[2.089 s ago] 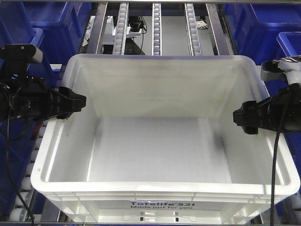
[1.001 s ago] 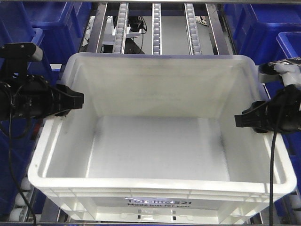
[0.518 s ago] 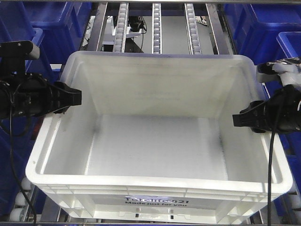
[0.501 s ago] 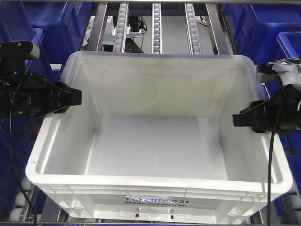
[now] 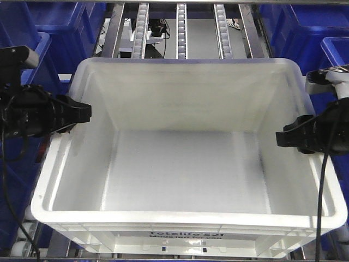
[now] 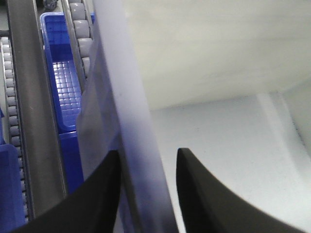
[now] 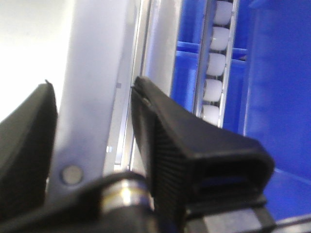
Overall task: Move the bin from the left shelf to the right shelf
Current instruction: 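Lift the tote and pull it off the shelf toward the robot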
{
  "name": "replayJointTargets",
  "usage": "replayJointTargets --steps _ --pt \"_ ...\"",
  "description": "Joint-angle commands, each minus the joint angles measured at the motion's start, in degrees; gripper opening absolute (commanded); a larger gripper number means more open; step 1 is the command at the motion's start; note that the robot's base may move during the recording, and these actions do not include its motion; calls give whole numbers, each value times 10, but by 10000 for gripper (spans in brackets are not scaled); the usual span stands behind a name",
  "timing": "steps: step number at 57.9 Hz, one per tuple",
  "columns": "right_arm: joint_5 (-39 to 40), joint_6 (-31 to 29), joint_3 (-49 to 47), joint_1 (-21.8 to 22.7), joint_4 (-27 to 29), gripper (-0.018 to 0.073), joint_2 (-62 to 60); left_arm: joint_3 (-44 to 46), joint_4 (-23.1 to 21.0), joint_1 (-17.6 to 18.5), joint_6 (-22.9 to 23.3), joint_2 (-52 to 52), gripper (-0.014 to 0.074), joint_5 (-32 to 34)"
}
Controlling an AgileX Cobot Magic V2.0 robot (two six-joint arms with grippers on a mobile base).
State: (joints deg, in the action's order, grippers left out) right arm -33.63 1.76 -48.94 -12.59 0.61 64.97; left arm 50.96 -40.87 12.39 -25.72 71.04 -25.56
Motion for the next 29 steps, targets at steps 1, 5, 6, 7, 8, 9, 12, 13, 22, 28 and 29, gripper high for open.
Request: replayJointTargets --steps 1,5,6,7,8,9,12,13,22,28,29 --pt "70 4 -25 0 8 -8 -24 24 -36 8 -11 -42 -4 11" --pt "70 3 -25 0 18 -8 -32 24 -37 8 -10 -50 -4 11" --pt "70 3 -25 0 19 -8 -34 24 -39 8 -10 -52 -4 10" --pt "70 3 -25 0 20 -8 -36 24 -42 8 -10 -55 -4 9" --pt "70 3 -25 0 21 -8 -38 24 -45 8 -10 -55 -4 8" --pt "70 3 -25 0 24 -8 -40 24 -48 8 -10 -57 -4 7" --pt "70 2 -25 0 30 -8 -45 24 -57 8 -11 -61 -3 4" --pt "70 2 -25 0 31 -8 -46 24 -59 8 -12 -63 -3 4" --pt "58 1 -25 0 45 -8 -59 24 -60 8 -12 -71 -4 -7" --pt "47 -13 -25 0 64 -8 -69 24 -61 8 -12 -76 -4 -20" --pt "46 -18 -25 0 67 -8 -70 24 -61 8 -12 -76 -4 -21"
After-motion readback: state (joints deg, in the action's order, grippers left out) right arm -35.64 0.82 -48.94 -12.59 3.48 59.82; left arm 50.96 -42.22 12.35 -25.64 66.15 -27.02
